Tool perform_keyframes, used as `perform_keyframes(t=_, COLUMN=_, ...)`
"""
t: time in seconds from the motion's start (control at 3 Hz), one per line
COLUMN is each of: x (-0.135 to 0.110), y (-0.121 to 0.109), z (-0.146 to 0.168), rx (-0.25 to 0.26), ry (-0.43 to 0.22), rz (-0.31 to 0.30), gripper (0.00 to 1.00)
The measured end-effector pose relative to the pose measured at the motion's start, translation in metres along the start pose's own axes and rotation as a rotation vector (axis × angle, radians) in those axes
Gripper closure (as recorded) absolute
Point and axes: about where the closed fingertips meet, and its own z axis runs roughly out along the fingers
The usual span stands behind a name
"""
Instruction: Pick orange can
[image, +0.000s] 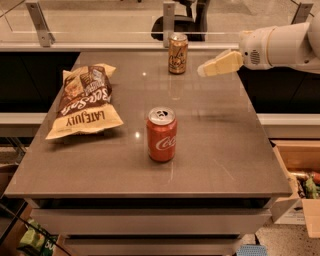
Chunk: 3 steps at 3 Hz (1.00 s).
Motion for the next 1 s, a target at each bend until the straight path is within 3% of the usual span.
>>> perform_keyframes(t=1.0, x=-0.012, y=-0.013, z=0.062, rx=-0.037, ry=-0.088, rz=0.022, gripper=0.00)
